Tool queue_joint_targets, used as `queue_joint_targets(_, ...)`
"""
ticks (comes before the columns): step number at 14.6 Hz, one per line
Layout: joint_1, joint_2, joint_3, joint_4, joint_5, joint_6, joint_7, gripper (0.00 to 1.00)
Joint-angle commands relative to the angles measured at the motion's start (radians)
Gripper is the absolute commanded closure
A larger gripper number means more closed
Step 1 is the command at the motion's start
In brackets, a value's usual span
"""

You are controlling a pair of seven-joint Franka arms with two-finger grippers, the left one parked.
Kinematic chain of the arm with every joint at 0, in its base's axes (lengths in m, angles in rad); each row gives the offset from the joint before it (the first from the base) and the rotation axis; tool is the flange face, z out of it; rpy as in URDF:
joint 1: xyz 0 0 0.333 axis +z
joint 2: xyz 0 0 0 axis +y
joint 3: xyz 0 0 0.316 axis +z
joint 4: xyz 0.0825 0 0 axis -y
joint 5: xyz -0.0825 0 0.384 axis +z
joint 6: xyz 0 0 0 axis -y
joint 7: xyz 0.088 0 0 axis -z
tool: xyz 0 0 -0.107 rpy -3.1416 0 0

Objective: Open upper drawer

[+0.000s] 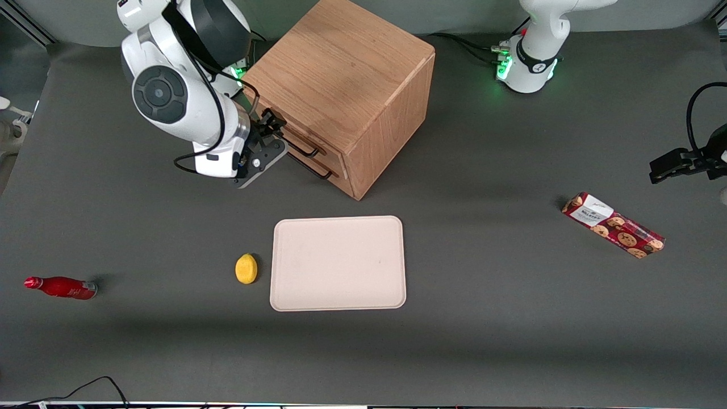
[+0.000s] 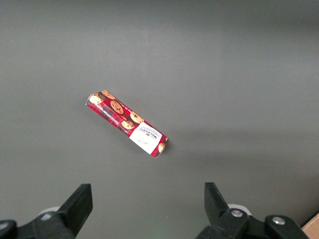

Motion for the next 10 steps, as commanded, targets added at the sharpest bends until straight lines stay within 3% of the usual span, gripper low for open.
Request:
queue_joint_targets(1,0.0,-0.012,-0.001,-0.065,0.026,0.057,-0.05,0.0)
queue_joint_targets(10,0.003,0.011,0.01,-0.129,0.034,0.08,-0.054,0.0)
